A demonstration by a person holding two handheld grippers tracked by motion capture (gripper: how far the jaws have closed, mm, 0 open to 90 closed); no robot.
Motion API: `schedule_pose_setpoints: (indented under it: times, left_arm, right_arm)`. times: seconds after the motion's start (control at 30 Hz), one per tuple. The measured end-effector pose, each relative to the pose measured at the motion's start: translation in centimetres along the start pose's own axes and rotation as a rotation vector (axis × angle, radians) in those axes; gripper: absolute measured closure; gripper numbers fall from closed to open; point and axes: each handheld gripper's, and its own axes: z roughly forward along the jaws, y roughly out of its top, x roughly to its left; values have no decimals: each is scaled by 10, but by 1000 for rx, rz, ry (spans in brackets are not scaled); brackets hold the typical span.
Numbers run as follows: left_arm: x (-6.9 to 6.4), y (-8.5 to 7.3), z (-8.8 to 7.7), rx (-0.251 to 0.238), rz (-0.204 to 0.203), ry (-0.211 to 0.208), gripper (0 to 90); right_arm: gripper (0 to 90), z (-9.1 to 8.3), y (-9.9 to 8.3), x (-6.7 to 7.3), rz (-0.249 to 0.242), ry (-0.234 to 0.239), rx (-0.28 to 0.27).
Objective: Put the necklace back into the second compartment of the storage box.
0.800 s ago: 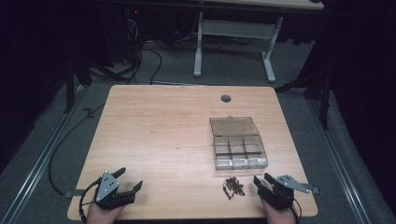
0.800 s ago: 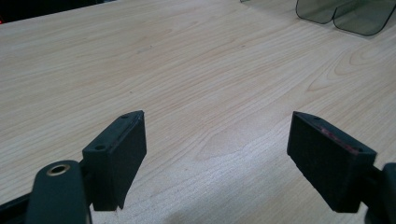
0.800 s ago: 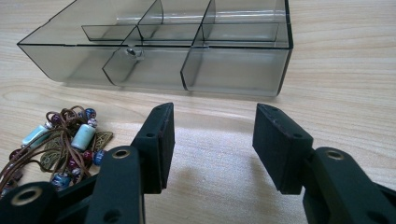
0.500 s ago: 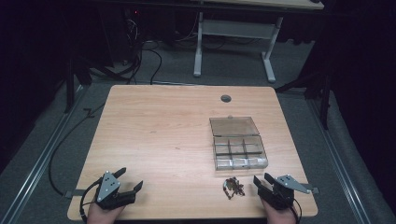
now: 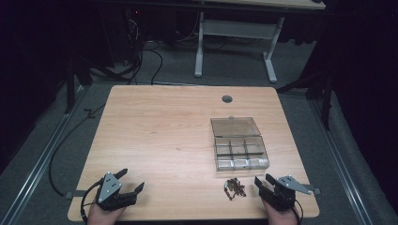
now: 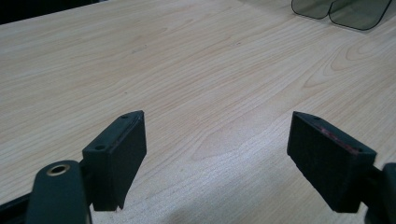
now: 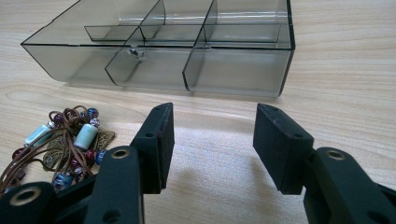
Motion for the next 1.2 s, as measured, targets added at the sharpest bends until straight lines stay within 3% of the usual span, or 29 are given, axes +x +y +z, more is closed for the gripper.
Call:
schedule_pose_setpoints:
  times: [0.77, 0.8, 0.83, 0.9, 0.93, 1.03, 1.2]
  left_arm:
    - [-1, 0, 1, 11, 10, -1, 205]
    - [-1, 0, 1, 11, 10, -1, 204]
    - [-1, 0, 1, 11, 10, -1, 205]
    - [-1, 0, 0, 11, 10, -3, 205]
    - [-1, 0, 0, 12, 10, -3, 205]
    - [-1, 0, 0, 12, 10, -3, 205]
    - [-1, 0, 0, 10, 10, 1, 205]
  right_arm:
    - [488, 0, 0, 0, -5, 7, 0]
    - [488, -1, 0, 0, -11, 36, -10]
    - [488, -1, 0, 0, -11, 36, -10]
    - [488, -4, 0, 1, -47, 74, -32]
    - [489, -5, 1, 2, -52, 130, -51]
    - [489, -5, 2, 5, -58, 147, -45]
    - [486, -2, 4, 16, -114, 166, -30]
